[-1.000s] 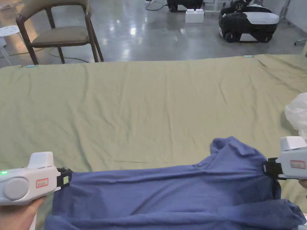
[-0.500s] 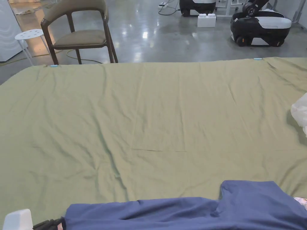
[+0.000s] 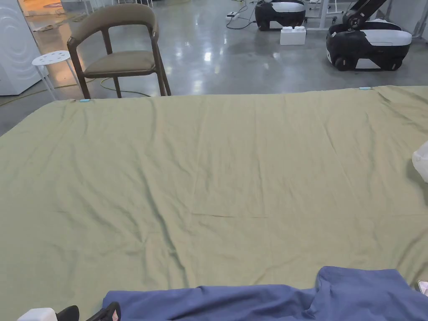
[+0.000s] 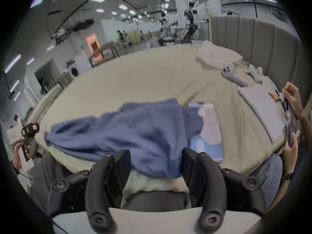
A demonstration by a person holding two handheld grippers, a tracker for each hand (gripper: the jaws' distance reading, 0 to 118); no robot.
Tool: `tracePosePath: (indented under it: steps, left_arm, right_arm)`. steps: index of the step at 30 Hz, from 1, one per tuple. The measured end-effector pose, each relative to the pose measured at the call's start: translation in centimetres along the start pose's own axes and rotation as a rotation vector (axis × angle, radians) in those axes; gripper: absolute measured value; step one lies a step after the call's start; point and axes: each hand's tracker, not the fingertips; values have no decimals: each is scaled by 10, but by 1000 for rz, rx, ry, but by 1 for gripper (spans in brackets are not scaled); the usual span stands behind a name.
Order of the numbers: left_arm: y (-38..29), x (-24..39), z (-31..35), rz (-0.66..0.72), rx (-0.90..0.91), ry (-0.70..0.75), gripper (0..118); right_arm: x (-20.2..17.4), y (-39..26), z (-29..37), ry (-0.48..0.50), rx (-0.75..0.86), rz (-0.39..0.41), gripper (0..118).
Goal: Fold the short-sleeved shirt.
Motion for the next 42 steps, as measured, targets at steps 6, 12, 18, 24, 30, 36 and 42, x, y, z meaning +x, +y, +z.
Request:
tracePosePath:
  steps: [6,12,18,24,30,36,42]
  left_arm:
    - [20,46,36,-71,142,-31,74]
    - [25,51,46,12,122,-130,5]
    - [18,38,48,44,97,-137,0]
    - [9,-8,30,206,16,-148,13]
    - [-15,-77,-17,467,-142,-216,100]
    - [-43,-117,-78,716,-292,-264,99]
    - [-49,-116,-115,990,-261,-466,74]
  right_arm:
    - [-45,14,24,62,183,11,62]
    - [-64,13,28,74,216,71,7]
    - [-72,6,23,42,201,113,0]
    - [-67,-1,22,54,168,123,0]
    - [-57,-11,25,49,141,65,0]
    - [-52,-23,29,44,116,16,0]
    - [-51,-25,31,35,112,-13,0]
